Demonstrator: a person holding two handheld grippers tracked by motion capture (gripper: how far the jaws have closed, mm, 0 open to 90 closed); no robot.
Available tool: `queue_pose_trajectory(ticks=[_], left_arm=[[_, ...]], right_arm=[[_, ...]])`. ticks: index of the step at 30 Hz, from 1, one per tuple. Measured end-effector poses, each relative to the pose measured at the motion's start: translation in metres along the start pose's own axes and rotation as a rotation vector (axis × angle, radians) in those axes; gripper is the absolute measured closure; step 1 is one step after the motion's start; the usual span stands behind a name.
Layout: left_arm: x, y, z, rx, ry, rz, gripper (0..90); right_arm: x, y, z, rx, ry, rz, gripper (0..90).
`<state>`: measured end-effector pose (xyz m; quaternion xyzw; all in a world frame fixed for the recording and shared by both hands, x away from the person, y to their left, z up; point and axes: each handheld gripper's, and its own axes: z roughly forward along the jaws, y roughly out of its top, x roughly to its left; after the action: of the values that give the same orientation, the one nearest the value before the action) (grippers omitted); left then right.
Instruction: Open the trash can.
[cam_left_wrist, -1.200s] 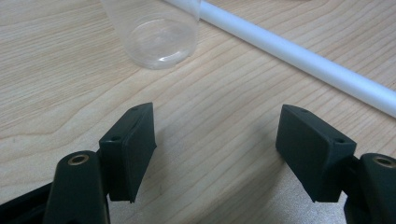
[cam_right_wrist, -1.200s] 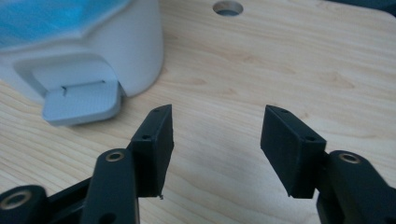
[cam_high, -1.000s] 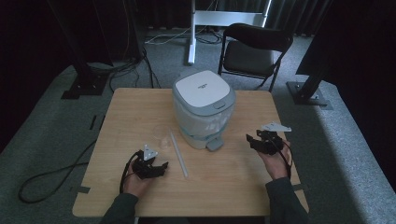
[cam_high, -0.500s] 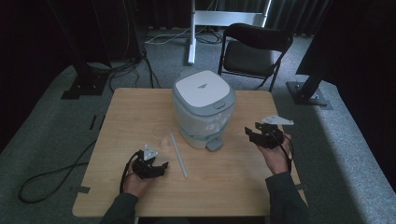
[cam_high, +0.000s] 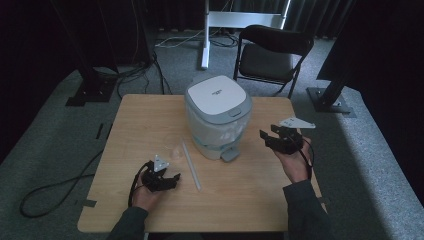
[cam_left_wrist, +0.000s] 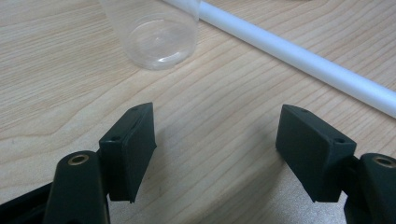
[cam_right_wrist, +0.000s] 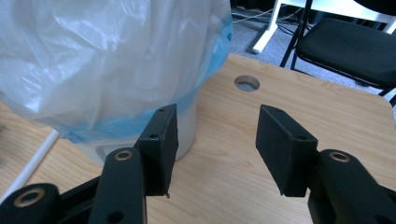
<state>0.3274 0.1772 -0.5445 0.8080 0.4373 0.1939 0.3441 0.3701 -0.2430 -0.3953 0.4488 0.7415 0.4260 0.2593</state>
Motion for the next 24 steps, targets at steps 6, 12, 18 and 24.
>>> queue_pose_trajectory(ticks=[6,12,18,24], left_arm=[[0.000,0.000,0.000,0.001,-0.001,0.000,28.5],[0.000,0.000,0.000,0.000,-0.001,0.000,28.5],[0.000,0.000,0.000,0.000,-0.001,0.001,28.5],[0.000,0.000,0.000,0.000,-0.001,0.000,28.5]], right_arm=[[0.003,0.008,-0.003,-0.015,0.014,-0.011,49.6],[0.008,0.018,-0.006,-0.041,0.033,-0.023,53.3],[0.013,0.027,-0.007,-0.055,0.054,-0.032,56.8],[0.017,0.035,-0.008,-0.074,0.074,-0.041,57.3]])
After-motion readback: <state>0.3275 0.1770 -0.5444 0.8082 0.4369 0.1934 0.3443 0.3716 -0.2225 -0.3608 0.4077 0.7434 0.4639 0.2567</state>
